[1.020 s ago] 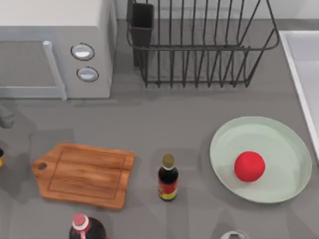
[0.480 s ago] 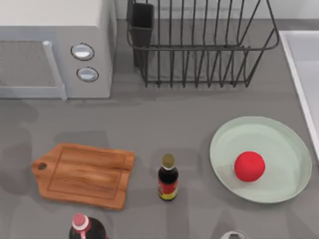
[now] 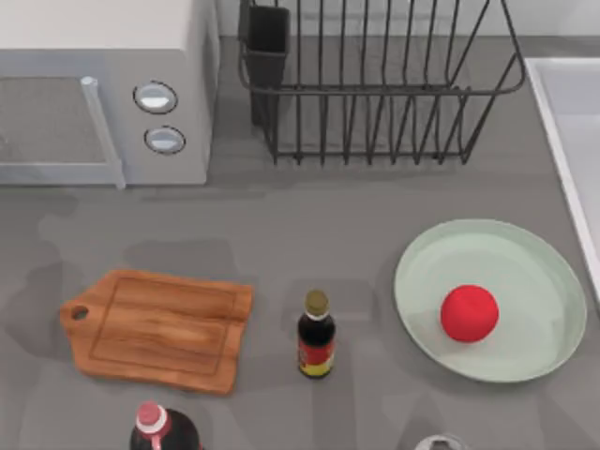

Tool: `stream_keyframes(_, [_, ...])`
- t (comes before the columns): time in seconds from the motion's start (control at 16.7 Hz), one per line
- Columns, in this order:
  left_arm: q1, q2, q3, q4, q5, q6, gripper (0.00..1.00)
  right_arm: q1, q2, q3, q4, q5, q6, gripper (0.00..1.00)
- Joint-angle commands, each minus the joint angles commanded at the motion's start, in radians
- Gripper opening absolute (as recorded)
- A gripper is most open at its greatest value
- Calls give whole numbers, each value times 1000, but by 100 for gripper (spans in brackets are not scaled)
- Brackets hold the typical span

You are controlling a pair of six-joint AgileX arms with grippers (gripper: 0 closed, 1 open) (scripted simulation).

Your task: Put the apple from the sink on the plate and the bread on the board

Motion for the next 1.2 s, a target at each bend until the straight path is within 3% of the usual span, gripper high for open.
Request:
stream_keyframes(0.3, [-8,-7,-16,6,-9,-57,0,0,0,0,0,0,0,100])
stream_keyframes(0.54, [-55,-24,-56,22,-38,-282,0,0,0,0,0,0,0,100])
stream_keyframes(0.84, [-157,-36,-115,54,-74,-757,0,0,0,0,0,0,0,100])
stream_keyframes(1.2, [-307,-38,-168,97,-89,-1466,0,0,0,0,0,0,0,100])
